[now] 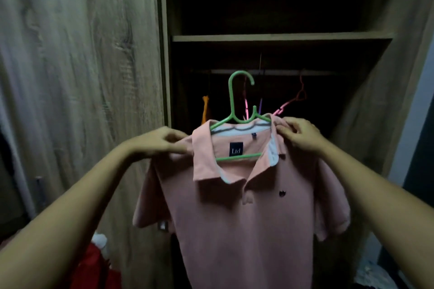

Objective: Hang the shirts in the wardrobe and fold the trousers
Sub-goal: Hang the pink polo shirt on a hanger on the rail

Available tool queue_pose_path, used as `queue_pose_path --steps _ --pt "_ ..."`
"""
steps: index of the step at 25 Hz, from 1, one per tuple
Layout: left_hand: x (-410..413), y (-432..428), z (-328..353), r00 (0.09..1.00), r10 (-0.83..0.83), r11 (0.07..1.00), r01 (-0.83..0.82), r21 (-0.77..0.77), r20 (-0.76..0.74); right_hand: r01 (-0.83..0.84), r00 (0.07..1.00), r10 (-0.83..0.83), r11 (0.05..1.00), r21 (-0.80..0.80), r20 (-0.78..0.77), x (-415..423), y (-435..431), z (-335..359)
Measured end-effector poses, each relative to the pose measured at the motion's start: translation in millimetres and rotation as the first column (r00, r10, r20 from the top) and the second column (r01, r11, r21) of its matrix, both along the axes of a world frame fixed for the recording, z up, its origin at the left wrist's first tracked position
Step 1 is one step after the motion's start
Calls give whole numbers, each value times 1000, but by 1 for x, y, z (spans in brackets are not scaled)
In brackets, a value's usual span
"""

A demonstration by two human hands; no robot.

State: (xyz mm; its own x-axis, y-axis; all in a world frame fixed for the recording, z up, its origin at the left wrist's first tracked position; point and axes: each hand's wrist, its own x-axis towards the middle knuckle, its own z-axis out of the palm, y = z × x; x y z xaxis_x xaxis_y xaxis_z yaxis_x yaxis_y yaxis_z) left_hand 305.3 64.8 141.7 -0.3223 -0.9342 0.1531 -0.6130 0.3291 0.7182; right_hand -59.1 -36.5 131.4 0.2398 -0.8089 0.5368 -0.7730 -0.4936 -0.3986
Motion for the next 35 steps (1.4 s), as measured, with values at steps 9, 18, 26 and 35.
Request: queue_pose_path --steps 9,18,26,35 --pt "0 4 2 886 339 896 -201 -397 316 -178 939 114 969 173 326 130 29 7" --pt "-48 -10 -3 888 309 946 -250 -206 340 -220 755 -158 853 473 637 182 13 21" --pt "-39 -140 -20 839 513 717 -535 -447 -183 -64 888 -132 913 404 440 178 -36 43" --pt "-41 -231 -50 611 632 590 -778 -215 -477 88 982 -123 970 225 145 181 -117 66"
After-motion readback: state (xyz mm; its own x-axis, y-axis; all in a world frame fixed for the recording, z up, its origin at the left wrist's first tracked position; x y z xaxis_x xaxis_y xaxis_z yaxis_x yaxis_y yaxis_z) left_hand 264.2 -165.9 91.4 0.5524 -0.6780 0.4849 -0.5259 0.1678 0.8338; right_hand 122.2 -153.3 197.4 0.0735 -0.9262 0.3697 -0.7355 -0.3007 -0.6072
